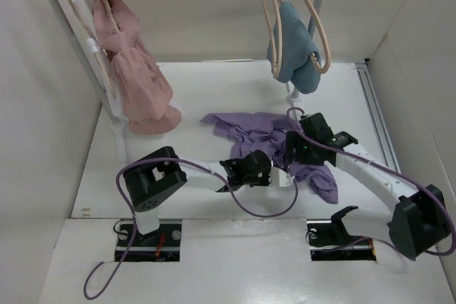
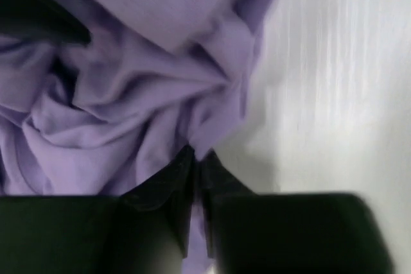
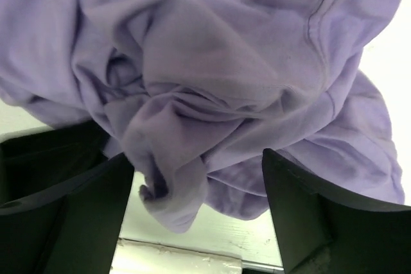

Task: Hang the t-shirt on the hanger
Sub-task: Move the tshirt to the center of the board

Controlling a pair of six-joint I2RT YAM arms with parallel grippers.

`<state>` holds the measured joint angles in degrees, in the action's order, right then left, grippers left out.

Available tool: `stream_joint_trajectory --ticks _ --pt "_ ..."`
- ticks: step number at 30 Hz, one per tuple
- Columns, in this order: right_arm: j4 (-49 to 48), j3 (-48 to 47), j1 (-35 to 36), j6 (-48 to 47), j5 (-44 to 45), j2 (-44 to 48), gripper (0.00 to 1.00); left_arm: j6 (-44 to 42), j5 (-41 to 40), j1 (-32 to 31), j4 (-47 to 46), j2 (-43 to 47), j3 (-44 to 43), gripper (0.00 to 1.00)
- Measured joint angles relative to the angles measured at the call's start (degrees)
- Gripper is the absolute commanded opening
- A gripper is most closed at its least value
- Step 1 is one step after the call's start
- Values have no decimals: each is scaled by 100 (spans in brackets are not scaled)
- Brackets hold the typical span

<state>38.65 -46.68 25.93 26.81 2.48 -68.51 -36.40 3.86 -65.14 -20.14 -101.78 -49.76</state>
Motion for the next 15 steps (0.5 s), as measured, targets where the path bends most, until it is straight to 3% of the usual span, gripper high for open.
stream_joint_trajectory --ticks 3,4,7,11,15 --pt "-92 166 0 42 -85 2 58 -247 -138 -9 -28 11 153 0" --pt "-173 195 2 81 -122 2 39 -286 -175 -15 -15 26 164 0" --pt "-354 256 2 92 -192 2 0 -376 -299 -7 262 146 170 0" --pt "-516 247 -9 105 -251 -4 0 -621 -289 267 1316 789 175 0" --pt "-468 181 -79 63 -251 13 0 -1235 -46 1357 2599 2269 179 0"
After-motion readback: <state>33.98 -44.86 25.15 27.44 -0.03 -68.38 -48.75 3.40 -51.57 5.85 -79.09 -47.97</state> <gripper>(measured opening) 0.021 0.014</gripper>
